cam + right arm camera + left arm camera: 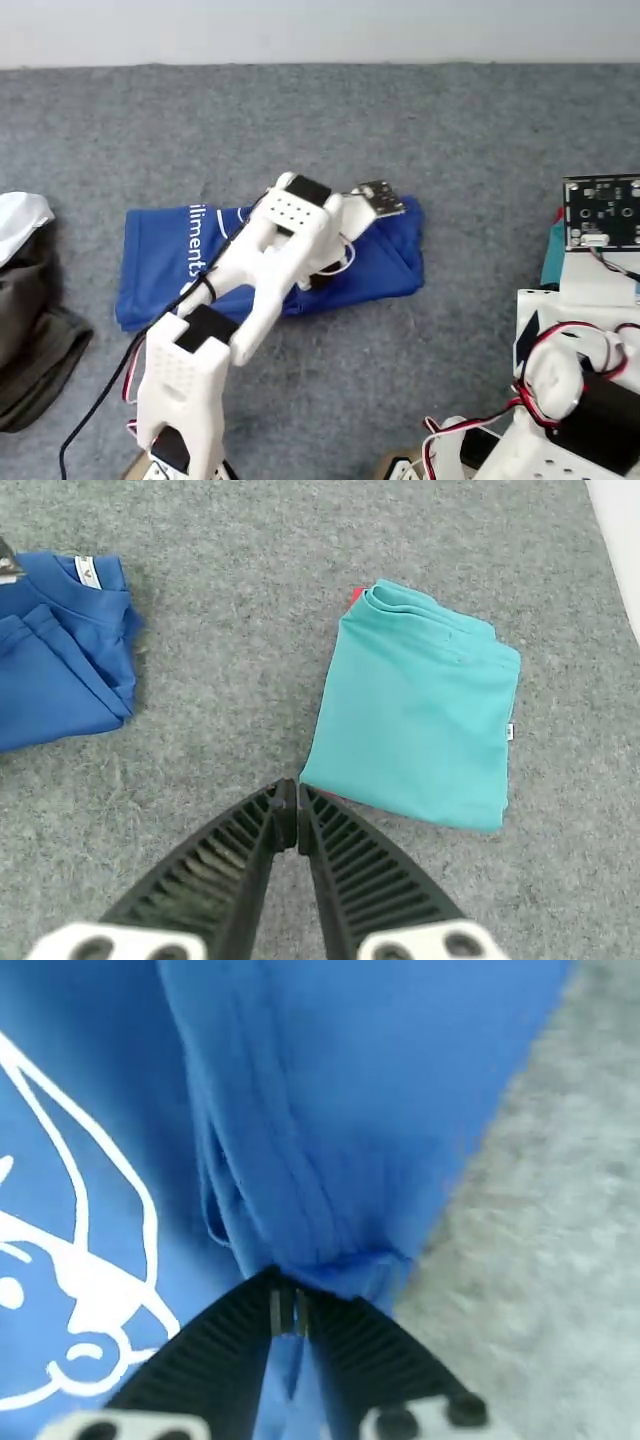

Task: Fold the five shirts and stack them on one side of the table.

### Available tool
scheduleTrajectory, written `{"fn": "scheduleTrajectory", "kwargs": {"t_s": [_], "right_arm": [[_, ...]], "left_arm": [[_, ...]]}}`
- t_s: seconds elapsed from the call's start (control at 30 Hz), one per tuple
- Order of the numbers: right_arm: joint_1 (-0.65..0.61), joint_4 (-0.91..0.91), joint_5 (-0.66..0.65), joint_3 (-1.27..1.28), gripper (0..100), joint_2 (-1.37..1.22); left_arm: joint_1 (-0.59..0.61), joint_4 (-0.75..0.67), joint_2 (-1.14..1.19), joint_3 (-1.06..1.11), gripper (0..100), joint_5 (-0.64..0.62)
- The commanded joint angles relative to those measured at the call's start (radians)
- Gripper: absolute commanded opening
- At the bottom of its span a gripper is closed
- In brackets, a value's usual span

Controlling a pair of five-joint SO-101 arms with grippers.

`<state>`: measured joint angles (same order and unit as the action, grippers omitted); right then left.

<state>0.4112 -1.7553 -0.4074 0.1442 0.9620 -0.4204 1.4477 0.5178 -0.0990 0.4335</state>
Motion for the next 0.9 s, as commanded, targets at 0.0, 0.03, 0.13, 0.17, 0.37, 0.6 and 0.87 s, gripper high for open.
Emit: {"fn": "scheduleTrajectory", "kwargs": {"t_s": [0.0,0.03,0.13,0.17,0.37,0.6,0.87], "right_arm": [[0.007,-0.036,-0.009,-0.035,1.4,-0.012],[0.007,-0.036,-0.009,-0.035,1.4,-0.012],[0.007,-0.036,-0.009,-0.035,1.4,-0.012],[0.007,-0.036,-0.009,-0.035,1.4,-0.012],[0.007,-0.036,-0.009,-0.035,1.4,-0.012],[0.007,-0.038,-0.009,-0.035,1.3,-0.010],[0.007,-0.038,-0.009,-0.035,1.2,-0.010]], "left_arm": [[0.058,-0.141,-0.060,0.088,1,0.014],[0.072,-0.152,-0.060,0.094,1,0.023],[0.092,-0.146,-0.063,0.077,1,0.025],[0.091,-0.129,-0.069,0.065,1,0.025],[0.029,0.052,-0.071,-0.108,1,0.020],[-0.046,0.249,-0.072,-0.315,1,0.018],[-0.054,0.285,-0.061,-0.323,1,-0.021]]}}
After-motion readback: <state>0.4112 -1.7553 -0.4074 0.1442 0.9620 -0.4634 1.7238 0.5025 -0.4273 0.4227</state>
